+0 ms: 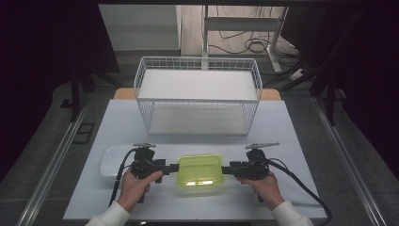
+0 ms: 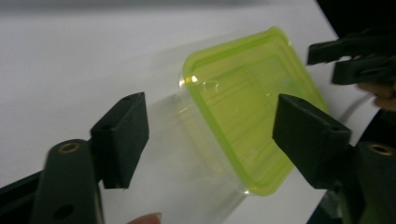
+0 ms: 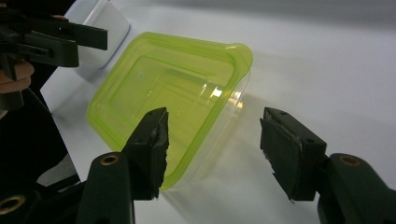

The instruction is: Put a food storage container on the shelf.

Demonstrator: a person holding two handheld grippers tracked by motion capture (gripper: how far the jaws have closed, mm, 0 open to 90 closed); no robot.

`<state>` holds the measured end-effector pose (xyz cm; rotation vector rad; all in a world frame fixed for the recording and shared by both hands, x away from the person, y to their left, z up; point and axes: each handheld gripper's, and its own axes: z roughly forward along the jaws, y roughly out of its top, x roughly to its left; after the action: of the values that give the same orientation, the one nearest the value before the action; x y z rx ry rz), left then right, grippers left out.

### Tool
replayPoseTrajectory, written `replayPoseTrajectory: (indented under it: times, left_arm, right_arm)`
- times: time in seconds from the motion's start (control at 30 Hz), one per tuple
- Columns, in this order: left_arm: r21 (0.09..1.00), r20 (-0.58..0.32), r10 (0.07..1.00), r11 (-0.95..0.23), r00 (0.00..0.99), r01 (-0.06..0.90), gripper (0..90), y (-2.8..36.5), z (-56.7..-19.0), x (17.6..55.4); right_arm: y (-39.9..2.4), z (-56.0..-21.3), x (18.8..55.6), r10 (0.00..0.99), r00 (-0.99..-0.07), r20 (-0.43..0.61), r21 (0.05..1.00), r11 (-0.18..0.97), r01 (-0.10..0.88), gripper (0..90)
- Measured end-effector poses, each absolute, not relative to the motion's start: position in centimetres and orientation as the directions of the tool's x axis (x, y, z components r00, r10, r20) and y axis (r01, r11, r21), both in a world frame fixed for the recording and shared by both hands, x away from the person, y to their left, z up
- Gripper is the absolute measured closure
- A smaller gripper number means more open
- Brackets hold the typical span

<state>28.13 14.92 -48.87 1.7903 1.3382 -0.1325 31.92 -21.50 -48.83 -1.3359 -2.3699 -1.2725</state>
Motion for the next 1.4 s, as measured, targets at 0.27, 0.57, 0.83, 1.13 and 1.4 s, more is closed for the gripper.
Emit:
replayPoseTrajectory:
  times: [0.27, 0.57, 0.83, 1.13, 1.4]
  left_arm:
    - [0.502, -0.636, 0.685, 0.02, 0.354, 0.864, 36.5, 14.9, -50.2, 28.3]
    - [0.461, -0.635, 0.689, -0.024, 0.349, 0.887, 51.2, 14.3, -51.4, 28.9]
    - [0.45, -0.656, 0.659, -0.053, 0.369, 0.892, 66.6, 13.2, -51.8, 28.9]
    - [0.472, -0.678, 0.635, -0.01, 0.37, 0.882, 76.6, 13.8, -51.3, 28.7]
    - [0.514, -0.673, 0.618, -0.003, 0.405, 0.858, 79.1, 14.1, -50.6, 28.4]
  right_arm:
    - [-21.2, -49.3, 32.7, 0.627, -0.571, 0.53, 0.573, 0.231, 0.786, 48.6]
    - [-20.8, -50.2, 33.0, 0.612, -0.562, 0.556, 0.543, 0.244, 0.804, 57.2]
    - [-20.5, -50.8, 33.2, 0.598, -0.542, 0.591, 0.512, 0.241, 0.824, 68.2]
    - [-20.7, -50.1, 32.8, 0.594, -0.541, 0.596, 0.529, 0.217, 0.821, 75.8]
    - [-21.0, -49.3, 32.4, 0.581, -0.575, 0.576, 0.581, 0.203, 0.788, 79.5]
